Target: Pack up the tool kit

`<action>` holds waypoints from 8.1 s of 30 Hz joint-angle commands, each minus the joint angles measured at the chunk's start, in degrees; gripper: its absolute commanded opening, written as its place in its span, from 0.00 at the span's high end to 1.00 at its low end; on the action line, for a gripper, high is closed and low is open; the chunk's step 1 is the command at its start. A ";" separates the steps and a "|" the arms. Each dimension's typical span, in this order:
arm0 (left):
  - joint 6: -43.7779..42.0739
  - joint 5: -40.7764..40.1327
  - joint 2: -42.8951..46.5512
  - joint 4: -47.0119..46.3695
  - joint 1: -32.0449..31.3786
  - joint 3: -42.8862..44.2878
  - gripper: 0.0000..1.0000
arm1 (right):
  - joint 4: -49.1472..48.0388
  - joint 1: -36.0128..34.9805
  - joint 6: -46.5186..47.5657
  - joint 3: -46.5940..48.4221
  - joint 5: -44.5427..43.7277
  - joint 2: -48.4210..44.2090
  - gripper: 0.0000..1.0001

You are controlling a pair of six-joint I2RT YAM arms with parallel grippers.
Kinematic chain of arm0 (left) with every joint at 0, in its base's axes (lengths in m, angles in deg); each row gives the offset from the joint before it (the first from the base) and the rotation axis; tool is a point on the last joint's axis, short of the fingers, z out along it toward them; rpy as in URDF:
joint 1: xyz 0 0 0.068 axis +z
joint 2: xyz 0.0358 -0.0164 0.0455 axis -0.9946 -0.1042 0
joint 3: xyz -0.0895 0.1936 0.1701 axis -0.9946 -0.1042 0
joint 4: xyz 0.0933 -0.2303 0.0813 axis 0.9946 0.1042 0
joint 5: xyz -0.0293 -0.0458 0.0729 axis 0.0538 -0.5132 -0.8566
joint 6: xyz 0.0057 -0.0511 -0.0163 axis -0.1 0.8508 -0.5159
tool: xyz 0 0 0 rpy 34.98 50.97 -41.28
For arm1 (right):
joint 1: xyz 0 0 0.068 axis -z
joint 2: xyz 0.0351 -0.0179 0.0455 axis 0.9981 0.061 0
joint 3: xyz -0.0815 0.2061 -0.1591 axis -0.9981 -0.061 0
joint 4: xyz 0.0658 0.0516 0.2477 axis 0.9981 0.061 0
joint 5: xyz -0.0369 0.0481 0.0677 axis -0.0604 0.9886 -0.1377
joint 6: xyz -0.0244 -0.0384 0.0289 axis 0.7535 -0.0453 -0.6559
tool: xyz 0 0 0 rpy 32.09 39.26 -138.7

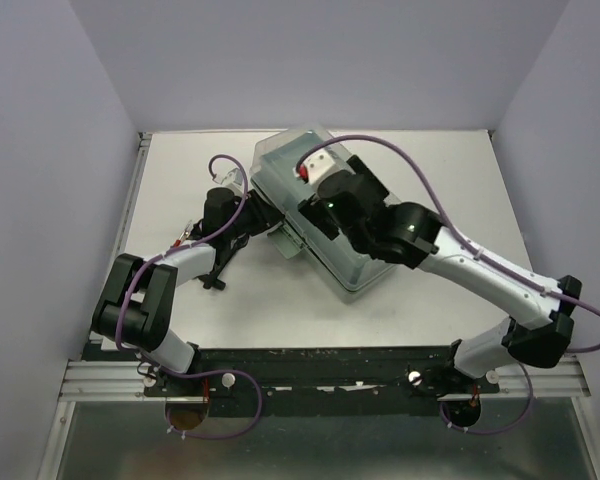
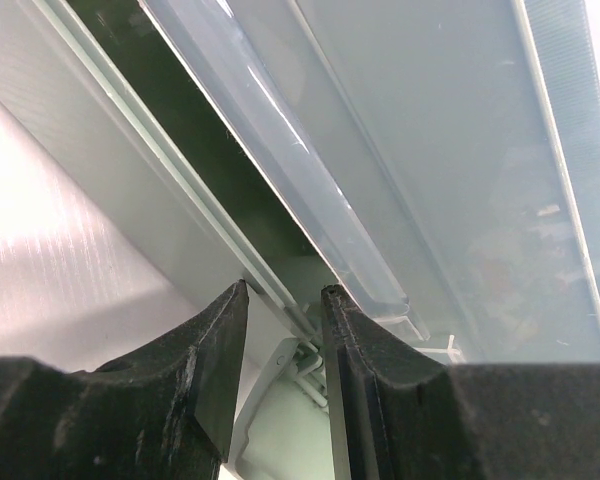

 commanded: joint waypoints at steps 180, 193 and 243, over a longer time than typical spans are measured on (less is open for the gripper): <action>-24.05 -17.06 3.24 32.13 -1.39 28.34 0.01 | -7.25 33.93 -14.37 -15.70 39.44 -23.82 0.13; -33.90 -30.53 16.35 62.27 -1.22 28.18 0.01 | -8.39 33.94 -13.84 -22.03 44.10 -29.98 0.13; -36.73 -24.03 -7.47 62.47 3.26 21.50 0.88 | -9.80 33.93 -11.56 -25.73 37.59 -33.58 0.12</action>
